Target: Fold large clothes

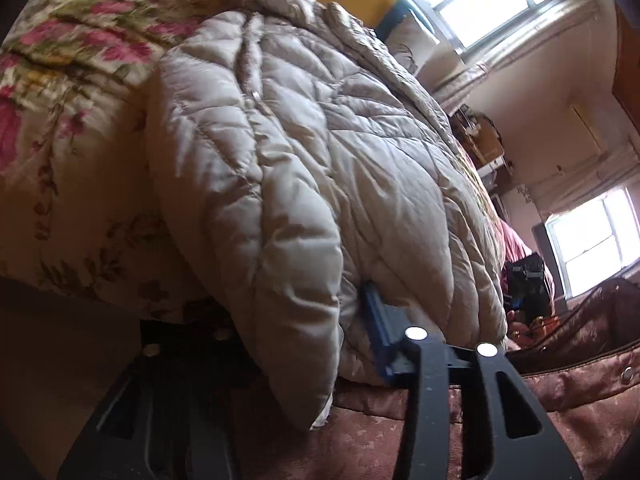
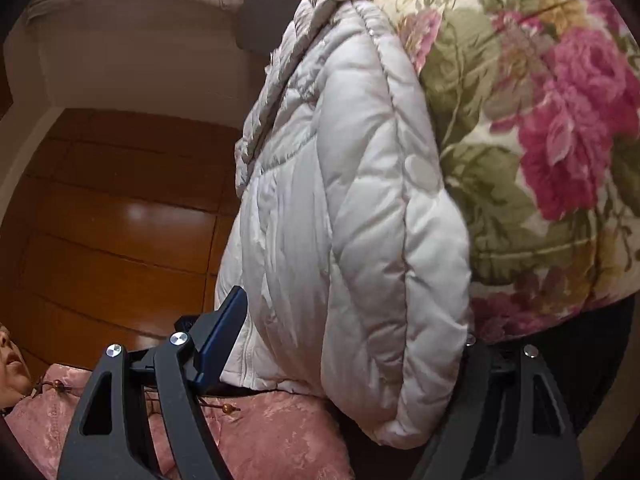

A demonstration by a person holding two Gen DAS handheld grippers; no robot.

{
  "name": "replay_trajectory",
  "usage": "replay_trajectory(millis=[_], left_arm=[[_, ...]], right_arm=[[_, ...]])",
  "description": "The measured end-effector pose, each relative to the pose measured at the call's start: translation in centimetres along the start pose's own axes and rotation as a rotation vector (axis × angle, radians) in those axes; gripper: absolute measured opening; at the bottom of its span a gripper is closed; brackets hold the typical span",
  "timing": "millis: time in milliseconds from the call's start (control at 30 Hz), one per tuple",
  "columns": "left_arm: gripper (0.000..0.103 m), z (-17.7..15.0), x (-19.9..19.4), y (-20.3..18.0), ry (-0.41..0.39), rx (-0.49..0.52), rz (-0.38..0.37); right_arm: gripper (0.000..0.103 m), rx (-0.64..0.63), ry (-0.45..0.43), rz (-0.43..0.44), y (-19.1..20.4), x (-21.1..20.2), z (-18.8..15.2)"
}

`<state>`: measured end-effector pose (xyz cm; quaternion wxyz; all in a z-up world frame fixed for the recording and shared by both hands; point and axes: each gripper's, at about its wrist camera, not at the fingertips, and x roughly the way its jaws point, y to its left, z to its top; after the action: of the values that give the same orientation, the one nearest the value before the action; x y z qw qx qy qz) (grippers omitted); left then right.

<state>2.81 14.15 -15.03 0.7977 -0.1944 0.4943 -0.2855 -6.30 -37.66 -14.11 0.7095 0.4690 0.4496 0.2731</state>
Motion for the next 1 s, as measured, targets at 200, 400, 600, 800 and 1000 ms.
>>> replay_trajectory(millis=[200, 400, 600, 800, 1000], left_arm=[[0.012, 1.3, -4.0, -1.3, -0.17, -0.004, -0.101], [0.011, 1.5, -6.2, -1.6, -0.276, -0.01, -0.091], [0.011, 0.8, -3.3, -1.3, -0.145, -0.024, -0.09], [0.009, 1.4, -8.4, -2.1, -0.332, -0.089, -0.214], [0.009, 2.4, -13.0, -4.7, -0.47, -0.07, -0.329]], right_arm=[[0.026, -0.141, -0.005, -0.037, 3.4, 1.3, 0.6], [0.021, -0.215, -0.245, 0.139, 5.6, -3.8, 1.4], [0.021, -0.175, -0.163, 0.08, 4.5, -1.9, 1.1], [0.021, -0.224, -0.235, 0.206, 6.9, -3.6, 0.6], [0.021, -0.325, -0.282, 0.315, 11.1, -5.6, 1.2]])
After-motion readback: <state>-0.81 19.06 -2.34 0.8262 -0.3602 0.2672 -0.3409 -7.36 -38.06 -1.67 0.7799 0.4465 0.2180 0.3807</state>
